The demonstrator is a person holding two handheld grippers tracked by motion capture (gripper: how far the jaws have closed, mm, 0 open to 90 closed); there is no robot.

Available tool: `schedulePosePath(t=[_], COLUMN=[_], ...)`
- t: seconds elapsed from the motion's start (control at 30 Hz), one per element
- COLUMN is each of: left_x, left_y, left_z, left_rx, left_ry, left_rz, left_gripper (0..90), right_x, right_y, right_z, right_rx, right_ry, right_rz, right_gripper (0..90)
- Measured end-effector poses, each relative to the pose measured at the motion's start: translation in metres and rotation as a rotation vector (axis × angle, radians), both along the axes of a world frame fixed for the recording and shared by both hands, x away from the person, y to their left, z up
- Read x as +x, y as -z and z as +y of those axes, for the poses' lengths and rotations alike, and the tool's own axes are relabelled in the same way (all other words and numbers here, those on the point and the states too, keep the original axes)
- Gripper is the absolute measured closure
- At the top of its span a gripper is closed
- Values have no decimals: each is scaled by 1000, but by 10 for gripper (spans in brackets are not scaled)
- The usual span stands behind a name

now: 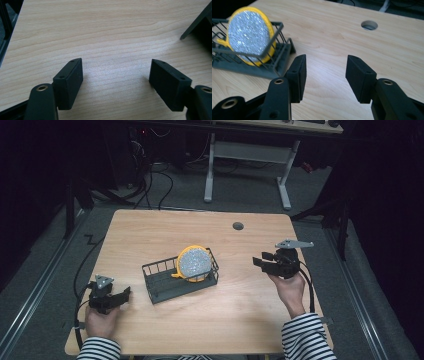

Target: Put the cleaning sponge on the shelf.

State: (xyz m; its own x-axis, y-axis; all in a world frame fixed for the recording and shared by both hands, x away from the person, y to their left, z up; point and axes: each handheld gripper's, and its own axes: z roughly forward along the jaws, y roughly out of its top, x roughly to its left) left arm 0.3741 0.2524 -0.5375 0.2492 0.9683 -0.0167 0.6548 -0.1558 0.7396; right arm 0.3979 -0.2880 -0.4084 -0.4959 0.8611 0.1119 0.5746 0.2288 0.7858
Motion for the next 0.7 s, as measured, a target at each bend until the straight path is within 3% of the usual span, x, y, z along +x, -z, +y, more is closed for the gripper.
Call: schedulePosePath(t=[0.37,0.7], left_x=[0,0], left_y=[0,0], left_z=[0,0], left_rx=[0,-1], left_ry=[0,-1], left_rz=[0,0], left_gripper=[277,278], right_x=[-22,-37], right_y=[12,37], right_z=[-15,-30], right_rx=[11,53], right_ry=[29,68], right_rz=[-1,15], right_gripper=[512,482])
